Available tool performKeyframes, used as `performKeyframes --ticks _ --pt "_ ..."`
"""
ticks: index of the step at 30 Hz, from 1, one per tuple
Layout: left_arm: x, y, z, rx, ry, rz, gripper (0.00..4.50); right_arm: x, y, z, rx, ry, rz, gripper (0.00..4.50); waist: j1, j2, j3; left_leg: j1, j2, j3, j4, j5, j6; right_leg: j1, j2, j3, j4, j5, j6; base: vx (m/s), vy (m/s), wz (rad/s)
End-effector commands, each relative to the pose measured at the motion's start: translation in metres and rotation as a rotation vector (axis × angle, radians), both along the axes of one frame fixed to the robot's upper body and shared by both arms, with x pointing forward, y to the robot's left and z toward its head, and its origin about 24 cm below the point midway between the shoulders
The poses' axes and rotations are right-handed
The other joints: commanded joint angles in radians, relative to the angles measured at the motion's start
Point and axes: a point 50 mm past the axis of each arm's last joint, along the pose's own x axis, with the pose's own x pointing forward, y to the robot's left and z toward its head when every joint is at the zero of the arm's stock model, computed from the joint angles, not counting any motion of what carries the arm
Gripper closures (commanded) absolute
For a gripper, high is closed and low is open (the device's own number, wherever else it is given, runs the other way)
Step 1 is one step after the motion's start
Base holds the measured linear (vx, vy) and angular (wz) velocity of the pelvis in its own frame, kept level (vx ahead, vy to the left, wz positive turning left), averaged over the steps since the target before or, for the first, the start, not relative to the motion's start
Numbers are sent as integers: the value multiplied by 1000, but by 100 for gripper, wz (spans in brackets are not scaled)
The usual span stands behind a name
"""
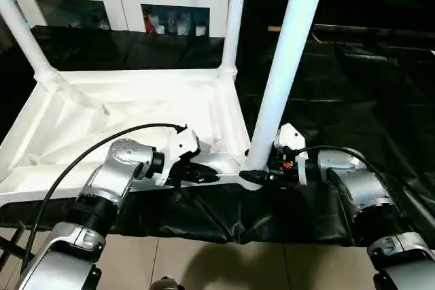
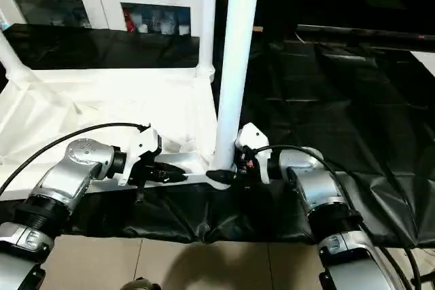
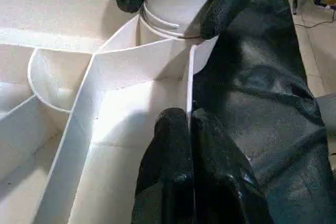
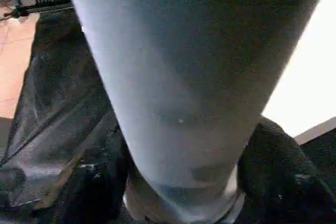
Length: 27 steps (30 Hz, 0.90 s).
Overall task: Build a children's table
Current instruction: Rotate leg to tighten
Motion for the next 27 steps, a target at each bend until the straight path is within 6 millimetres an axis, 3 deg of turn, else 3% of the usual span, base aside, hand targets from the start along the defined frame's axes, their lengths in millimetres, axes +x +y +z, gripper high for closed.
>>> performKeyframes --ticks 1,8,10,16,18,20,24,25,27 --pt "2 -14 15 -93 -63 -35 450 -13 16 -12 -6 67 108 187 -2 -8 -53 15 57 -25 -56 -148 57 38 -99 56 -78 -105 -203 0 0 0" --pt "6 -14 14 -92 -75 27 450 -18 21 -19 8 86 89 225 -2 -5 -52 16 58 -26 -57 -155 51 37 -99 56 -79 -115 -197 0 0 0" --pt "11 -18 14 -92 -92 88 450 -16 26 -23 17 75 11 230 -4 -7 -50 17 58 -27 -59 -170 43 35 -100 57 -82 -139 -195 0 0 0" --pt "22 -44 13 -103 -141 219 450 -13 49 -38 35 106 -196 250 -14 -8 -43 24 56 -31 -68 -232 6 29 -104 61 -100 -283 -160 0 0 0" --pt "27 -56 14 -108 -151 286 450 -10 62 -40 50 119 -268 251 -15 -5 -37 34 57 -36 -73 -296 -9 27 -108 62 -112 -392 -138 0 0 0" --pt "30 -60 14 -109 -161 322 450 -9 67 -40 51 119 -297 252 -21 -4 -35 39 58 -39 -79 -328 -24 24 -107 63 -116 -420 -133 0 0 0" --pt "31 -73 14 -112 -172 355 450 -1 86 -37 86 150 -400 252 -30 -3 -43 34 57 -39 -79 -298 -20 30 -108 65 -111 -340 -145 0 0 0" --pt "31 -73 14 -111 -176 347 450 -1 87 -36 91 143 -398 196 -30 -2 -43 32 56 -38 -78 -283 -12 32 -107 65 -109 -311 -149 0 0 0" --pt "30 -72 14 -110 -178 334 450 0 88 -35 99 143 -402 182 -31 -2 -45 29 56 -36 -78 -256 -1 36 -106 64 -105 -260 -156 0 0 0"
